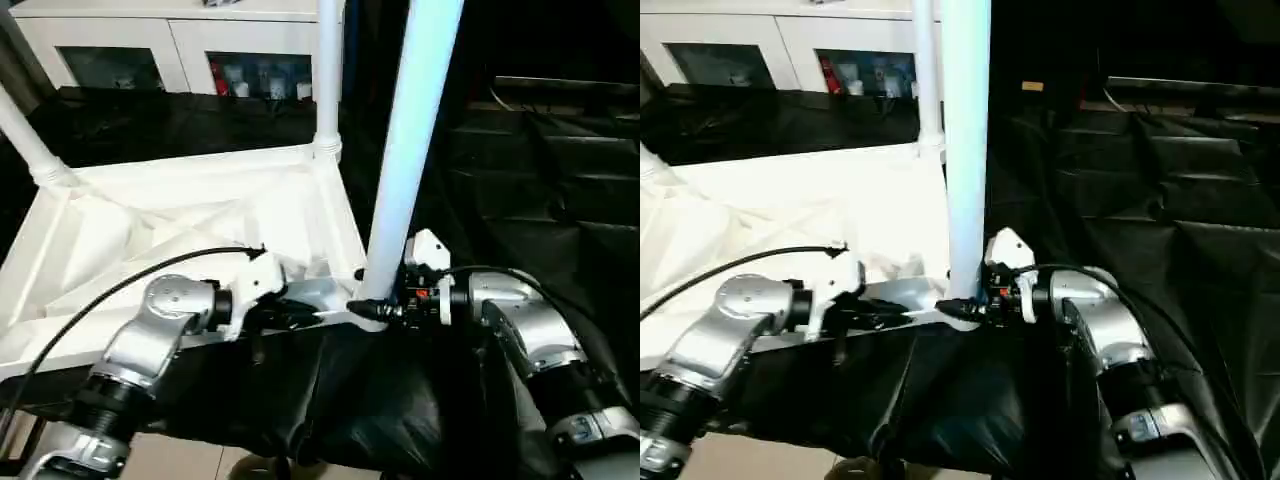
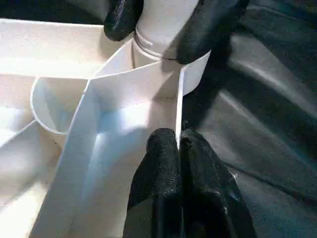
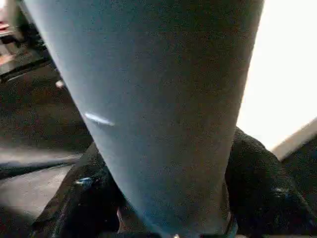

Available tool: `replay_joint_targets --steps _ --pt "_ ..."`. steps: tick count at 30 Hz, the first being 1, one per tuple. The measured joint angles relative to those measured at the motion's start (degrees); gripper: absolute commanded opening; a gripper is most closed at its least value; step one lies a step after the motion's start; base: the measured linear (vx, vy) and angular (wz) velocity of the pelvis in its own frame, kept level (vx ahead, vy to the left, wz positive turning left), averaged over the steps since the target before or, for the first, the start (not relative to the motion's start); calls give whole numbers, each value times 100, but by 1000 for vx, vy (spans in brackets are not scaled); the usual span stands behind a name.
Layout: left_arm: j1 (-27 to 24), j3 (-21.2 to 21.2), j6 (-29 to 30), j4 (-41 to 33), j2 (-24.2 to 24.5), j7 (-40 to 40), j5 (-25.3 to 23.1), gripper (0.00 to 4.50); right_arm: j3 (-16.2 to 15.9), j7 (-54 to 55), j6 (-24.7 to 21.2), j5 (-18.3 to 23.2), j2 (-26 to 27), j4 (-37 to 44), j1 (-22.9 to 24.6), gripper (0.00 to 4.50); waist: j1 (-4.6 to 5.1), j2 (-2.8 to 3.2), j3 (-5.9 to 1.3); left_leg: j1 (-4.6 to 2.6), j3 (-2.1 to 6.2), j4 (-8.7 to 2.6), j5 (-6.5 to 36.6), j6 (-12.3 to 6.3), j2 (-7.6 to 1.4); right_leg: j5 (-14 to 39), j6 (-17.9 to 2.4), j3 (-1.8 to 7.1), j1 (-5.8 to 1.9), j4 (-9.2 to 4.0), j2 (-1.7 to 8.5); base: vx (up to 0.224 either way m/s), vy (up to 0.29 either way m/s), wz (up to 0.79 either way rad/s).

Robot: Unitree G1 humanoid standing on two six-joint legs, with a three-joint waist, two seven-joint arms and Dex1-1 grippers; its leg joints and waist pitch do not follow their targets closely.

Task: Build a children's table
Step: Rotate leg to tighten, then rotate table base

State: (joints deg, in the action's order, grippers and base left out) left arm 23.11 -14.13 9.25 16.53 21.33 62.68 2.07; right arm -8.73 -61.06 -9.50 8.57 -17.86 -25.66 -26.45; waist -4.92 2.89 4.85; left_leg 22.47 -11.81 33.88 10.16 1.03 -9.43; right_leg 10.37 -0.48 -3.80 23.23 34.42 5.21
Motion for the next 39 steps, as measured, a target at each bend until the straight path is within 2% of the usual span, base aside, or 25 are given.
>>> replay_joint_targets --steps 5,8,12,16,17,18,21,25,27,30,34,39 --pt "411 14 213 482 -648 -1135 -399 0 600 1992 25 -234 766 -548 -243 251 128 3 -2 -26 0 -5 0 2 5 -2 -3 6 -16 -1 0 0 0 0" --pt "565 33 334 656 -912 -1646 -537 0 823 3011 60 -325 1174 -805 -418 251 168 7 -5 -33 0 -10 0 2 6 -1 -1 7 -19 -1 0 0 0 0" --pt "723 44 336 875 -1187 -2170 -760 0 982 4166 167 -481 1573 -1192 -720 251 183 13 -10 -33 0 -12 0 2 8 -2 -1 8 -19 -1 0 0 0 0" --pt "785 40 324 942 -1280 -2356 -860 0 1109 4720 367 -592 1806 -1421 -847 251 182 14 -12 -30 0 -12 0 2 8 -3 -2 7 -19 -2 0 0 0 0" --pt "788 43 324 945 -1281 -2383 -862 0 1114 4793 420 -603 1834 -1501 -889 285 184 17 -14 -30 0 -12 0 2 8 -3 -2 7 -18 -2 0 0 0 0" --pt "788 41 318 945 -1284 -2395 -862 0 1114 4815 448 -605 1838 -1522 -899 320 184 18 -14 -29 0 -12 0 2 8 -3 -1 7 -18 -2 0 0 0 0" --pt "787 39 273 945 -1266 -2390 -864 0 1119 4800 547 -594 1869 -1556 -898 325 182 19 -15 -27 0 -12 0 1 7 -2 -1 6 -15 -2 0 0 0 0" --pt "776 43 190 945 -1214 -2300 -864 0 1109 4555 614 -597 1819 -1579 -897 361 172 19 -15 -21 0 -12 -1 0 6 -2 -1 4 -10 -1 0 0 0 0" --pt "774 40 158 944 -1200 -2251 -859 0 986 4235 630 -609 1635 -1554 -869 379 162 19 -15 -20 0 -11 -1 0 6 -2 -1 3 -10 -1 0 0 0 0" --pt "717 -19 32 877 -1105 -2057 -837 0 684 3322 623 -608 989 -1039 -474 406 115 22 -17 -16 0 -6 -2 -2 2 2 6 -1 -11 -1 0 0 0 0" --pt "686 -38 -54 868 -1073 -1974 -817 0 607 2842 602 -599 597 -651 -209 440 99 31 -22 -14 0 2 -16 -26 0 2 6 -5 -9 8 0 0 0 0" --pt "613 -66 -178 854 -989 -1810 -799 0 625 2253 614 -554 -1 -290 120 446 73 47 -33 -17 0 16 -8 -13 -1 1 6 -3 -13 18 1 0 0 0"
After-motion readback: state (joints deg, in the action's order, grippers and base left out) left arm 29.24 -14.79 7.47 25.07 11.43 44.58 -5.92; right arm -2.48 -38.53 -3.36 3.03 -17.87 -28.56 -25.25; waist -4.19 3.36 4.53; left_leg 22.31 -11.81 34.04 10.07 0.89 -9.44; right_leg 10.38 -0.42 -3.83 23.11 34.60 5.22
